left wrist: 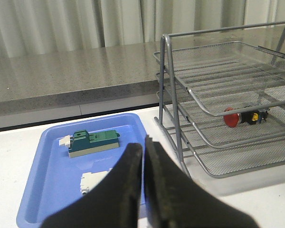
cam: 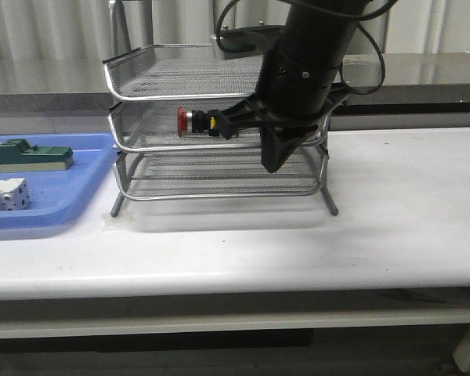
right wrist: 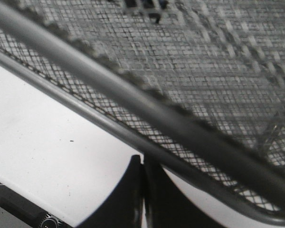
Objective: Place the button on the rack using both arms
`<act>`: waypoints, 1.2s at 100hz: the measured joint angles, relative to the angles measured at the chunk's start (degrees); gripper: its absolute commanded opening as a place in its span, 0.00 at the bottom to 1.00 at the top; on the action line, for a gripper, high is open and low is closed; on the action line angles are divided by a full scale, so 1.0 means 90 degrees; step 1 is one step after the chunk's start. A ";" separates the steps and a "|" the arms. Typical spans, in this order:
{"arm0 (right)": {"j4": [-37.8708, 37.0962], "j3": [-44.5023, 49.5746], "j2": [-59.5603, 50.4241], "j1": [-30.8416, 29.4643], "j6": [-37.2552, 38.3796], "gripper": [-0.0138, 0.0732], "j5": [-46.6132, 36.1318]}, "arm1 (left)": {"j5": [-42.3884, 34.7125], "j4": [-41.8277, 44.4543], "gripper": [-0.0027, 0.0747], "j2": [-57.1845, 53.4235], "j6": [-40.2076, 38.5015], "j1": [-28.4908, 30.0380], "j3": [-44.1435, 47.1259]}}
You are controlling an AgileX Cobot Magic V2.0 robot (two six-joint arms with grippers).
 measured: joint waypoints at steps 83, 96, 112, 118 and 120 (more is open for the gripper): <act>0.0177 0.1320 -0.2767 -0.0720 0.0089 0.08 0.0783 | 0.0000 0.0000 0.04 0.0000 0.0000 0.0000 0.0000; 0.0102 0.2078 -0.3631 -0.1176 0.0280 0.08 0.0532 | 0.0000 0.0000 0.04 0.0000 0.0000 0.0000 0.0000; -0.0168 0.3013 -0.4784 -0.1631 0.0602 0.08 0.0277 | 0.0000 0.0000 0.04 0.0000 0.0000 0.0000 0.0000; -0.0261 0.3314 -0.5178 -0.1742 0.0691 0.08 0.0228 | 0.0000 0.0000 0.04 0.0000 0.0000 0.0000 0.0000; -0.0291 0.3424 -0.5326 -0.1763 0.0736 0.08 0.0213 | 0.0000 0.0000 0.04 0.0000 0.0000 0.0000 0.0000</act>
